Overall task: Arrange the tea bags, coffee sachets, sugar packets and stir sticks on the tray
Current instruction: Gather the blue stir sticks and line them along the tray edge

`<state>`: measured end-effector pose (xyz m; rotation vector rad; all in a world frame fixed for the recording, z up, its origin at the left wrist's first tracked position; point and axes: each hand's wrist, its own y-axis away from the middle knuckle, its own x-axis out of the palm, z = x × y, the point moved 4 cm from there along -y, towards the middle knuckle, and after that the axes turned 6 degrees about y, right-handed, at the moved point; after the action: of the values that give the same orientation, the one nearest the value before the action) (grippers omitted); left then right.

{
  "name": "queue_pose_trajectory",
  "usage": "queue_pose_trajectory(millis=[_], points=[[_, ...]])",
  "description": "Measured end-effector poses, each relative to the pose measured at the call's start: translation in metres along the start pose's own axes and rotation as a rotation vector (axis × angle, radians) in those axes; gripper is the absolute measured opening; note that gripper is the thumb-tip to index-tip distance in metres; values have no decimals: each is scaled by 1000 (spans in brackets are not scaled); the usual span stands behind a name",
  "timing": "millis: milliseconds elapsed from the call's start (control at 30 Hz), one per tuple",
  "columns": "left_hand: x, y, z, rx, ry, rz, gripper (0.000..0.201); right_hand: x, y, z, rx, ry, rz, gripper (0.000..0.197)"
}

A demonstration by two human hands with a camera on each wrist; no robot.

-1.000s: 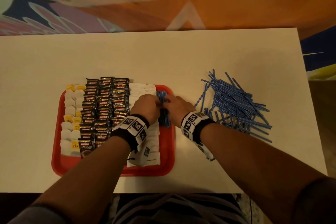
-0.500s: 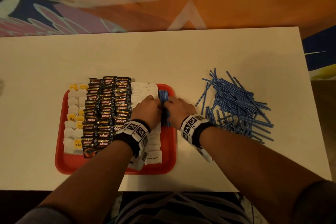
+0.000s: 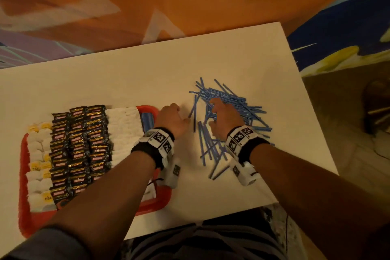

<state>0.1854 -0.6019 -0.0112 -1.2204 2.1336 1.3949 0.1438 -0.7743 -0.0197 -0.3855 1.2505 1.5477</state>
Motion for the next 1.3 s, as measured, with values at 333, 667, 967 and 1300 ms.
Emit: queue_pose_trajectory(millis=[333, 667, 967, 1300], points=[[37, -31, -54, 5, -150, -69, 111, -29, -17, -86, 97, 296, 57, 99], [78, -52, -104, 337, -826, 227, 123, -23, -21, -81, -68, 227, 36, 54], [83, -36, -106, 443, -780, 148, 59, -28, -14, -118, 65, 5, -83, 55], [80, -33, -97, 360, -730, 163, 40, -32, -7, -120, 48, -54, -49, 60]])
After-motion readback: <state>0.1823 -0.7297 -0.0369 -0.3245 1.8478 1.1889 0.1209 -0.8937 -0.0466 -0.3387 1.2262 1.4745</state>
